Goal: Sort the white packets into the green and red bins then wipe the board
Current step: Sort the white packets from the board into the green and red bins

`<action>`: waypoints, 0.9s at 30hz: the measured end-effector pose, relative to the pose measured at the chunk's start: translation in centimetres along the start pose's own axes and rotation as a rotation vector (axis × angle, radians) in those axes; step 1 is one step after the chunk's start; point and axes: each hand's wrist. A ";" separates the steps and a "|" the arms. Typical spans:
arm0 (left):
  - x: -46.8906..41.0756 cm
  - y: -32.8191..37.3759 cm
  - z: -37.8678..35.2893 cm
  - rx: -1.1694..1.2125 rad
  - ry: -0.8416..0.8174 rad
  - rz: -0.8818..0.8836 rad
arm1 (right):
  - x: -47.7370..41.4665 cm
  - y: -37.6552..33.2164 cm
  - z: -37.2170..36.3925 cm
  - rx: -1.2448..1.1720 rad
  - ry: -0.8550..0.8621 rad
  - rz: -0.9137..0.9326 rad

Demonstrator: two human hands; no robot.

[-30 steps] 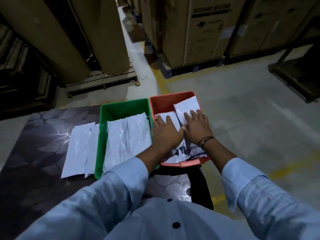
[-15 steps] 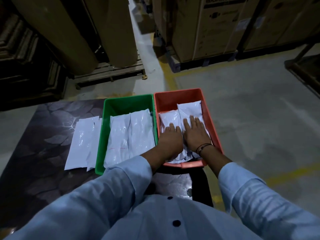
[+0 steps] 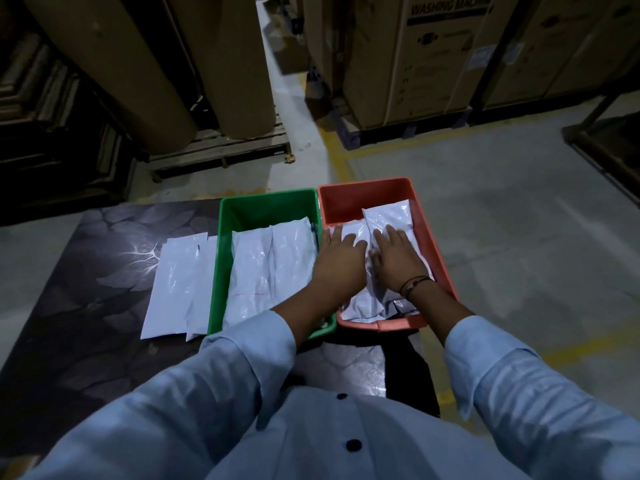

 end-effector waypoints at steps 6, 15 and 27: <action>2.2 -5.8 2.2 0.106 0.241 0.055 | -0.9 -6.6 1.2 -0.125 0.168 0.044; 6.1 -16.6 3.3 0.185 0.427 0.175 | -2.8 -17.6 -0.4 -0.144 0.224 0.104; 13.7 -30.7 1.6 0.335 0.309 0.441 | -4.2 -30.1 -5.3 -0.085 0.177 0.145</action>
Point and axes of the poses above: each hand's wrist, its own x-axis away from the middle knuckle, its own z-axis out of the back of the hand, y = z × x, and after that the axes turned 1 degree about -x, right-handed
